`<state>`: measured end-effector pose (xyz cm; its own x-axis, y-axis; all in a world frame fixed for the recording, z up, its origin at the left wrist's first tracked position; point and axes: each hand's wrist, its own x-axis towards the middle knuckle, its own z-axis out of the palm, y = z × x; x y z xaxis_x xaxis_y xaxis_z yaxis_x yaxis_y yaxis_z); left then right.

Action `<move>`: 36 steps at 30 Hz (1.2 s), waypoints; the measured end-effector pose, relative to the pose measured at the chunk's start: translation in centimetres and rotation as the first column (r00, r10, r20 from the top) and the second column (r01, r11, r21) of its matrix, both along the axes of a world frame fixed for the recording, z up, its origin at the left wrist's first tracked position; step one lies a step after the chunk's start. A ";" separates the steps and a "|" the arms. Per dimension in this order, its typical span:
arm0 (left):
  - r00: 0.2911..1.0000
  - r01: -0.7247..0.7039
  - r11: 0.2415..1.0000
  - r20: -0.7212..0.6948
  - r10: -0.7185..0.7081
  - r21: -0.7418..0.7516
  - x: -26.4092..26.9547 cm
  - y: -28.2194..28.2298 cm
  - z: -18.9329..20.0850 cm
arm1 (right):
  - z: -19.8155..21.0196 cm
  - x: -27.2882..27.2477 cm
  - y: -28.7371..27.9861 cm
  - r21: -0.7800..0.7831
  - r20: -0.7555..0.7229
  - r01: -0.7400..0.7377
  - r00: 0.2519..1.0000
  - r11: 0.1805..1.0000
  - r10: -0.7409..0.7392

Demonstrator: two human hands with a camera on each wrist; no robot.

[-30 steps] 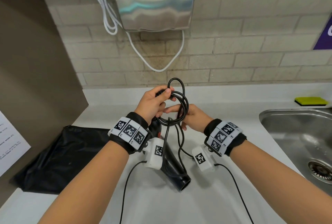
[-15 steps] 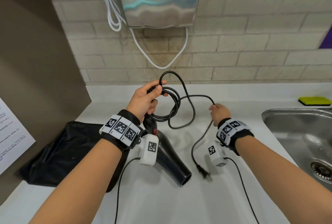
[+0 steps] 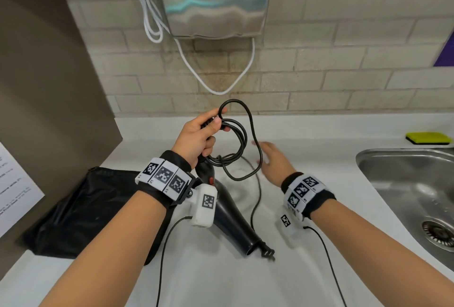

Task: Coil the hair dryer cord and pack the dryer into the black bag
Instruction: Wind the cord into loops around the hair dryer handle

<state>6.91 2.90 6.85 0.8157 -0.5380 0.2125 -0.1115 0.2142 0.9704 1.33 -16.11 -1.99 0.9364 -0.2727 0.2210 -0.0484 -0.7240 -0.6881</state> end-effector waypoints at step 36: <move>0.997 -0.079 0.996 0.018 0.078 0.036 -0.8 -0.2 -0.2 | 2.3 0.6 -2.2 0.243 0.090 0.275 0.948 0.930 -0.304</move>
<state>6.15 2.72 6.67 0.8522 -0.4802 0.2080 -0.1431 0.1685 0.9753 1.94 -18.29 0.31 0.7781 -0.5839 0.2314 -0.1366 -0.5169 -0.8451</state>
